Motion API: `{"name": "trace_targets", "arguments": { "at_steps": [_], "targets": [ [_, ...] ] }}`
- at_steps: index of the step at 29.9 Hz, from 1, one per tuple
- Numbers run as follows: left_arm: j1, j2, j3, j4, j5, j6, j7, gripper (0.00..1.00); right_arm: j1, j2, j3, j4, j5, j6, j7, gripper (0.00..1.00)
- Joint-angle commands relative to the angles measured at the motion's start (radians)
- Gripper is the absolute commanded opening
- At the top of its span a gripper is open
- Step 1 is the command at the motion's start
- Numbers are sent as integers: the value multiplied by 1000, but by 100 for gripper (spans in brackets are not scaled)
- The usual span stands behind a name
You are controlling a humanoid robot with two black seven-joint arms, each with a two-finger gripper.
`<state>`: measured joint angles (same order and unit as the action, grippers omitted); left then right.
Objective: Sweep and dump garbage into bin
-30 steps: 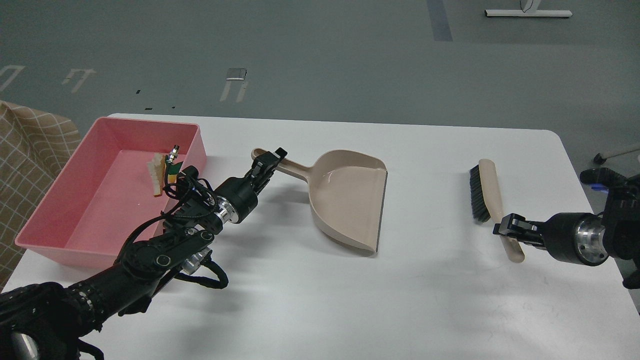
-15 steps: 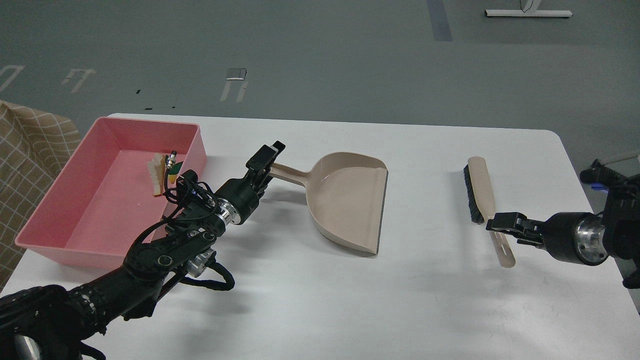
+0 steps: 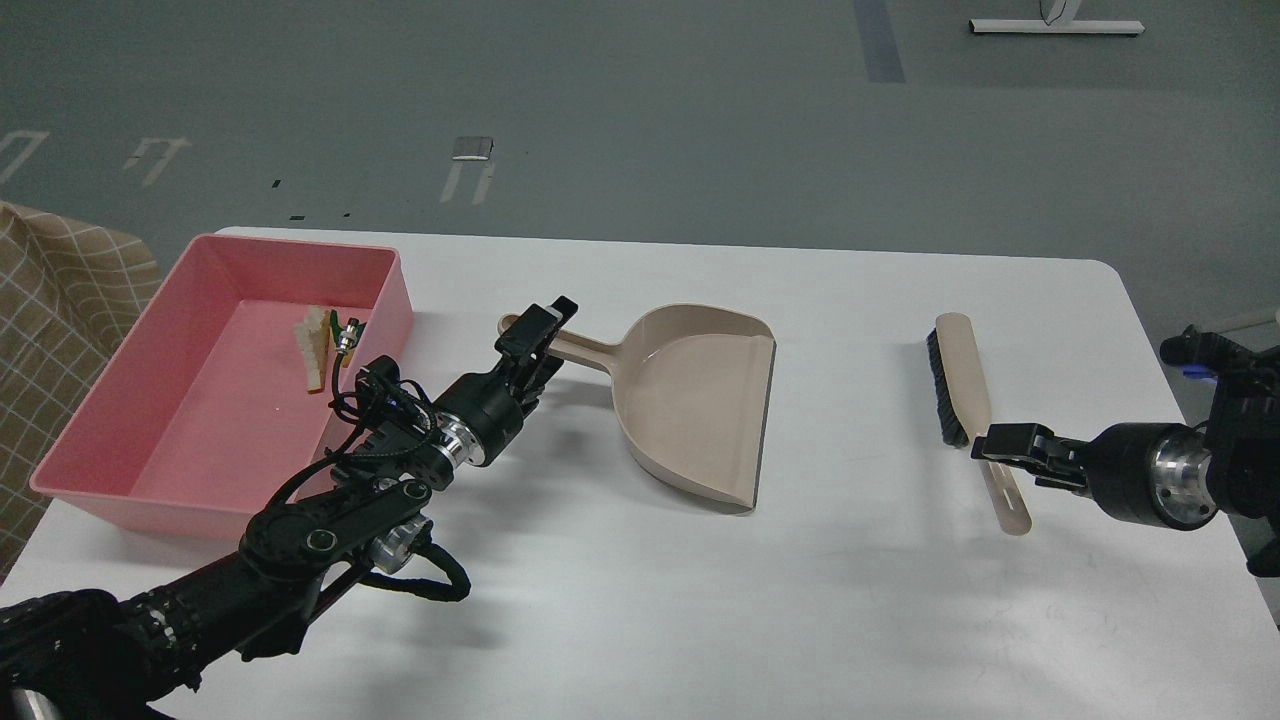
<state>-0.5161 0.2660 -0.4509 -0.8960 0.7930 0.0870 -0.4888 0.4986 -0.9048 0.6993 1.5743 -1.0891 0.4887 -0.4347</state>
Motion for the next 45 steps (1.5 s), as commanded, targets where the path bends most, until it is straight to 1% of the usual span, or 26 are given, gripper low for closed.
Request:
{"name": "trace_targets", "arguments": {
  "at_steps": [1,12,18,22,31,37,44,45],
  "targets": [
    [18,27,0,-49,0,3,0,98,-2,-8,-1,9,0,0,-1,77],
    [62,79,-2,-136,0,13,0,98,-12,-37,-1,29,0,0,-1,77],
    [82,113,-2,-198,0,39,0,98,-15,-75,2,70,0,0,-2,77],
    [102,148,-2,-271,0,71,0,98,-18,-112,3,105,1,0,-2,77],
    [140,220,-2,-383,-1,114,0,98,-18,-155,11,156,3,0,-2,77],
    [145,269,-8,-446,-1,141,0,98,-17,-163,54,156,3,0,-2,77],
    [116,292,-28,-457,-11,145,0,98,-12,-154,132,156,3,0,-2,77],
    [96,292,-34,-457,-12,145,0,98,-8,-151,149,156,3,0,-2,80]
  ]
}}
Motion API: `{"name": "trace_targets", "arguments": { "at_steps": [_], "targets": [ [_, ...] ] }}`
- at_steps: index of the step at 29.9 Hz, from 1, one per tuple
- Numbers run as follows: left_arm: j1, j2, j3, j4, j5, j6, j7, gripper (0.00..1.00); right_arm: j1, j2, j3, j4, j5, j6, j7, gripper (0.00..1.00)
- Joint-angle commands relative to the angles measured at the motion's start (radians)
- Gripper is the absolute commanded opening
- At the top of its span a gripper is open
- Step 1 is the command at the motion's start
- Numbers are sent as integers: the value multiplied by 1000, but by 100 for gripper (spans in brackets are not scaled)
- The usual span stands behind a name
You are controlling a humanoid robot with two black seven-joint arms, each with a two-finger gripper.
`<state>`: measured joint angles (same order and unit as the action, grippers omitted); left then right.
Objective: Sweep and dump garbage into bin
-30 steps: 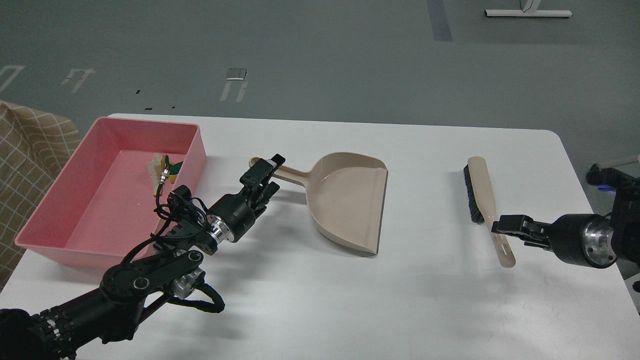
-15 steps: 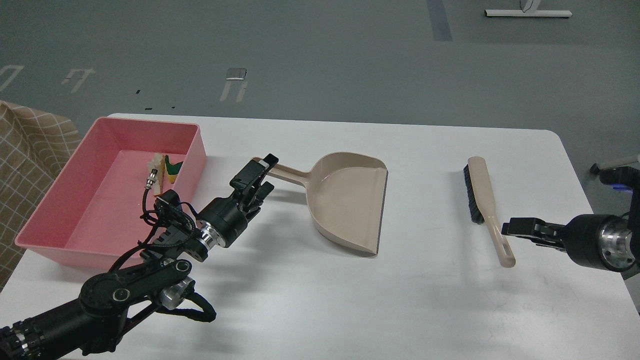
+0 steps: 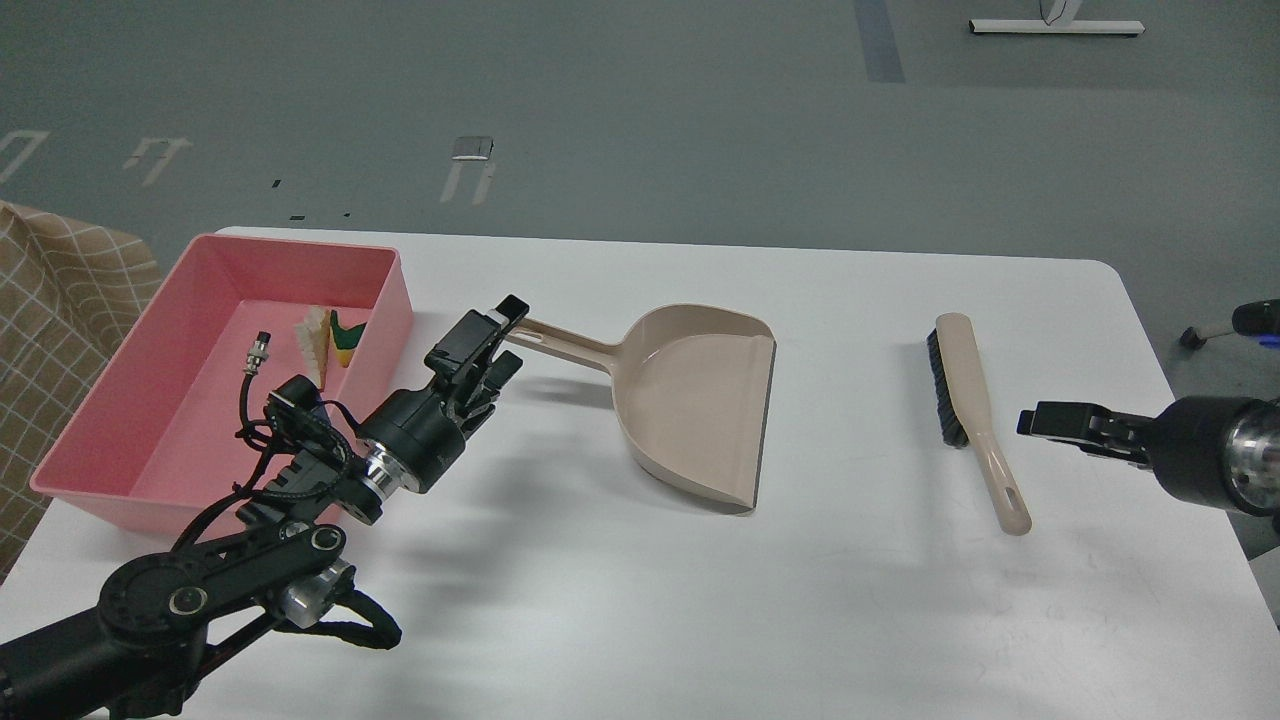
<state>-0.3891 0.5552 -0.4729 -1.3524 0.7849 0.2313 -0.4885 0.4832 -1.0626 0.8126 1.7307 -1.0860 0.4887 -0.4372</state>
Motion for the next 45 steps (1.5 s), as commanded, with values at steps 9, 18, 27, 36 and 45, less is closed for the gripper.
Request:
{"name": "trace_targets", "arguments": {
  "at_steps": [9,18,27,36,45],
  "targets": [
    [-169,37,-33,2,-6,-12,0,98,12,53,166,-2,1,0,5,93],
    [-272,46,-39,18,-6,-13,0,98,15,177,279,-20,-3,0,5,99],
    [-413,35,-72,173,-50,-148,0,98,58,450,430,-238,0,0,14,99],
    [-447,-47,-187,340,-113,-363,0,98,161,713,642,-528,133,0,32,99],
    [-447,-116,-237,423,-153,-509,0,98,252,808,649,-738,552,0,32,99]
  ]
}}
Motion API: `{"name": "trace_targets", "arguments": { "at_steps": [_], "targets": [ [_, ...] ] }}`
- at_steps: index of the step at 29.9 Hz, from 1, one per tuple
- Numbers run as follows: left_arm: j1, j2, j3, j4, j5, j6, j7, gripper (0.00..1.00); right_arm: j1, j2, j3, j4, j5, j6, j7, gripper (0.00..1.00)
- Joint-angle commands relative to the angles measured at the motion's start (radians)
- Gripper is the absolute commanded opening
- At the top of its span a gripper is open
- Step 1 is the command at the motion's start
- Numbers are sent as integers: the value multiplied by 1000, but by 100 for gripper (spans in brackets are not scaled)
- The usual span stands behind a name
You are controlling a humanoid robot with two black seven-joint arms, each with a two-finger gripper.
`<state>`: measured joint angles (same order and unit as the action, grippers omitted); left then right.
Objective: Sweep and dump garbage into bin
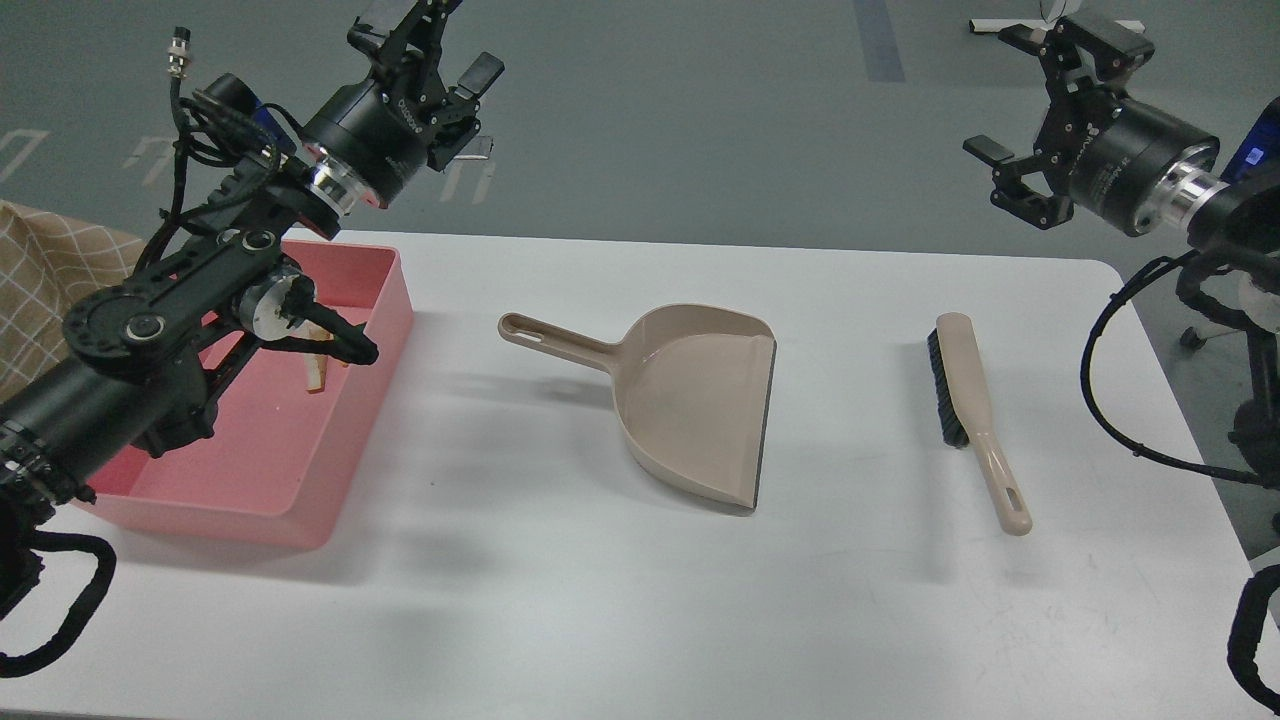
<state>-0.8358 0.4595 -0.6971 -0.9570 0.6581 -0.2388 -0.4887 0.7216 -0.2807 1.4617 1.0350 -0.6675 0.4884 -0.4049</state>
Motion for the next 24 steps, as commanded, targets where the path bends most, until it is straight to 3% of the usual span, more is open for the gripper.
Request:
{"name": "trace_targets", "arguments": {
  "at_steps": [1,7,15,24],
  "targets": [
    [0,-28,-15,40,-44,-57,0,98,19,41,0,-59,178,0,-3,99],
    [4,-53,-13,60,-112,-152,0,98,24,109,0,-101,316,0,-11,100],
    [9,-122,-12,155,-115,-174,0,98,10,205,-14,-104,342,0,-32,100],
    [20,-151,-10,207,-117,-250,0,98,-10,221,-29,-127,370,0,-63,100]
  ]
}}
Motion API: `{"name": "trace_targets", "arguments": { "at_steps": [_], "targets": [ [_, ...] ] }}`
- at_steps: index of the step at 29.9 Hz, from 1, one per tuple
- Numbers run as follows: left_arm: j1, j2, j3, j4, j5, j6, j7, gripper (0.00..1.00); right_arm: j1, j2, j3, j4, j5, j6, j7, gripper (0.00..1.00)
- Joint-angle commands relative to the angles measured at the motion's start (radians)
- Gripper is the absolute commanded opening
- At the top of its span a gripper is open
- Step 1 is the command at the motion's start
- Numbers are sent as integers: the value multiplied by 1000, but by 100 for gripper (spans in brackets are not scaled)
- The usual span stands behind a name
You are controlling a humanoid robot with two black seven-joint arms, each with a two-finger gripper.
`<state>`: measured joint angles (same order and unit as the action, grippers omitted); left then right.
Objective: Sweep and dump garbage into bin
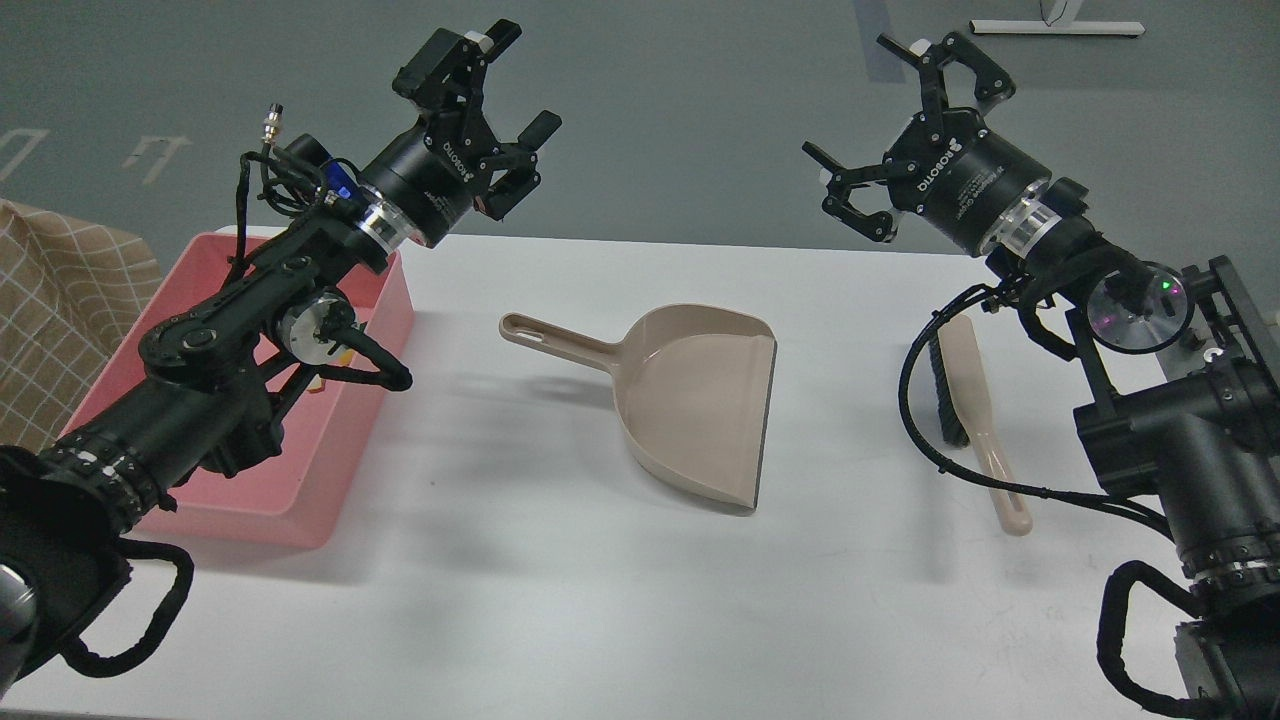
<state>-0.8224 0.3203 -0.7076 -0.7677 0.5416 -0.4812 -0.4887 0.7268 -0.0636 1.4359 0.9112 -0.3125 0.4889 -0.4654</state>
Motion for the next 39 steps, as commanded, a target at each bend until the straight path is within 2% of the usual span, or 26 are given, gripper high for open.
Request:
{"name": "trace_targets", "arguments": {
  "at_steps": [1,5,39],
  "targets": [
    [8,-15,0,19,0,-8,0,98,-21,8,-3,-3,21,0,-3,100],
    [17,-18,13,21,0,-8,0,98,-53,41,0,-2,29,0,-3,100],
    [46,-10,-1,21,-2,-8,0,98,-75,44,1,8,26,0,-4,100]
  ]
}}
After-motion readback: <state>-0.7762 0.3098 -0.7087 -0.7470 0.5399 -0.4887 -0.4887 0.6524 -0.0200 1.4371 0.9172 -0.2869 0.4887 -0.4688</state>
